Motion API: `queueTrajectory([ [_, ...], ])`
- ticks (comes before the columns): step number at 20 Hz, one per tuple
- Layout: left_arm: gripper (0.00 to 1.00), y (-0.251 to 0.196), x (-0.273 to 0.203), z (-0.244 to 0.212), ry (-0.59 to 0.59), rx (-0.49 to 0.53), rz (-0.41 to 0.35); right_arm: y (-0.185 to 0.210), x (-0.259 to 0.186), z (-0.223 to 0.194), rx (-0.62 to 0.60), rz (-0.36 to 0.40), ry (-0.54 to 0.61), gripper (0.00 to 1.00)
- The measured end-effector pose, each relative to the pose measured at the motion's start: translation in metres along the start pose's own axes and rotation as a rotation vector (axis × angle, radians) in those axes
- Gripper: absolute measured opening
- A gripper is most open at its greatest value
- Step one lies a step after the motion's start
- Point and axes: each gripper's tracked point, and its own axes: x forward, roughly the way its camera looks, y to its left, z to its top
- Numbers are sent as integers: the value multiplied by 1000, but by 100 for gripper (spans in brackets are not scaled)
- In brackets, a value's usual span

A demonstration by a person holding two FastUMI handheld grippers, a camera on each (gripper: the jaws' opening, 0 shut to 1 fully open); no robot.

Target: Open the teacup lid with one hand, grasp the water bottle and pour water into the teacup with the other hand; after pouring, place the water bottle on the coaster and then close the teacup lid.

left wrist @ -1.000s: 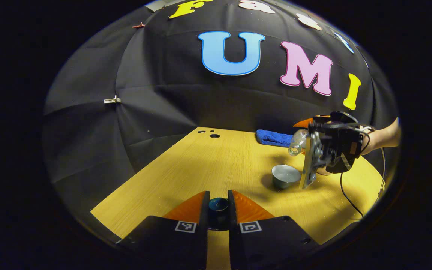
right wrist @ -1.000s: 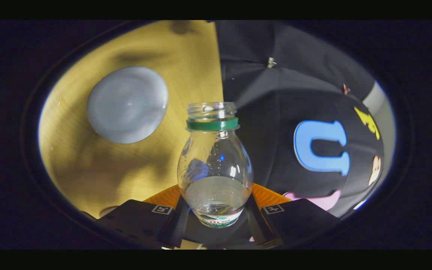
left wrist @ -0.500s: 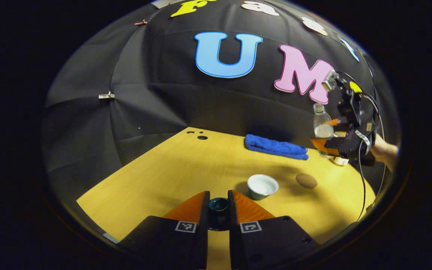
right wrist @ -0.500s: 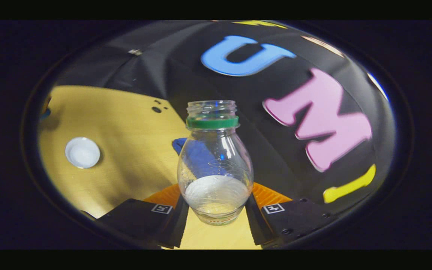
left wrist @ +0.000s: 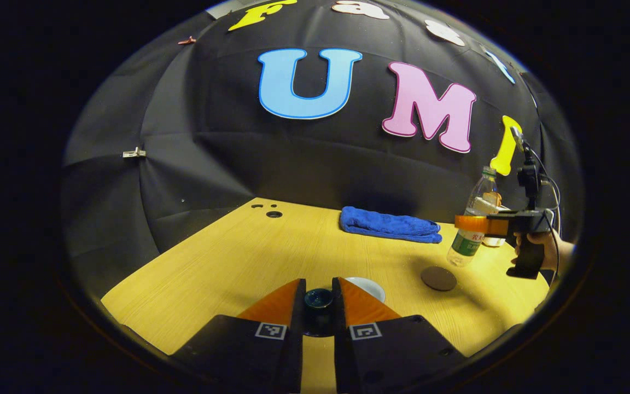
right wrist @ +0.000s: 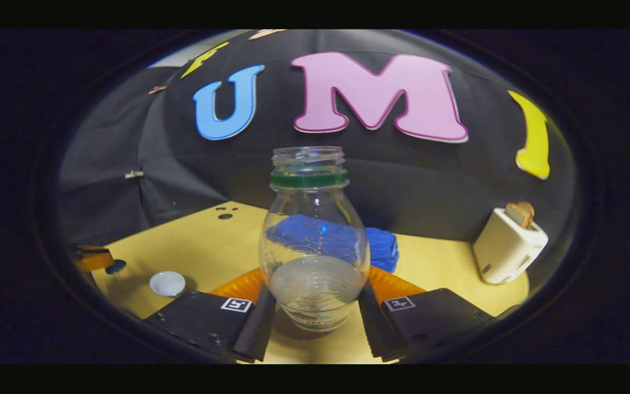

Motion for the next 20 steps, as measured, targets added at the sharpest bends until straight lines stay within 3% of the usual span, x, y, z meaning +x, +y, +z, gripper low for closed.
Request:
queueTrajectory([
  [4,27,-6,8,5,-13,23,5,6,7,-31,54,11,-7,72],
  [8,27,-9,10,3,-11,24,3,11,16,-42,-43,7,5,73],
  [12,24,-10,8,-2,-3,12,11,23,23,-41,-46,30,-5,76],
  [16,27,-9,8,-3,-1,2,17,23,24,-48,-54,36,21,80],
  [17,24,-9,7,-3,-2,4,17,24,25,-53,-43,42,41,82],
  [19,27,-7,7,-2,-5,3,16,23,24,-57,-32,34,58,100],
  [20,27,-8,7,-2,-4,1,14,21,24,-57,-31,28,59,99],
])
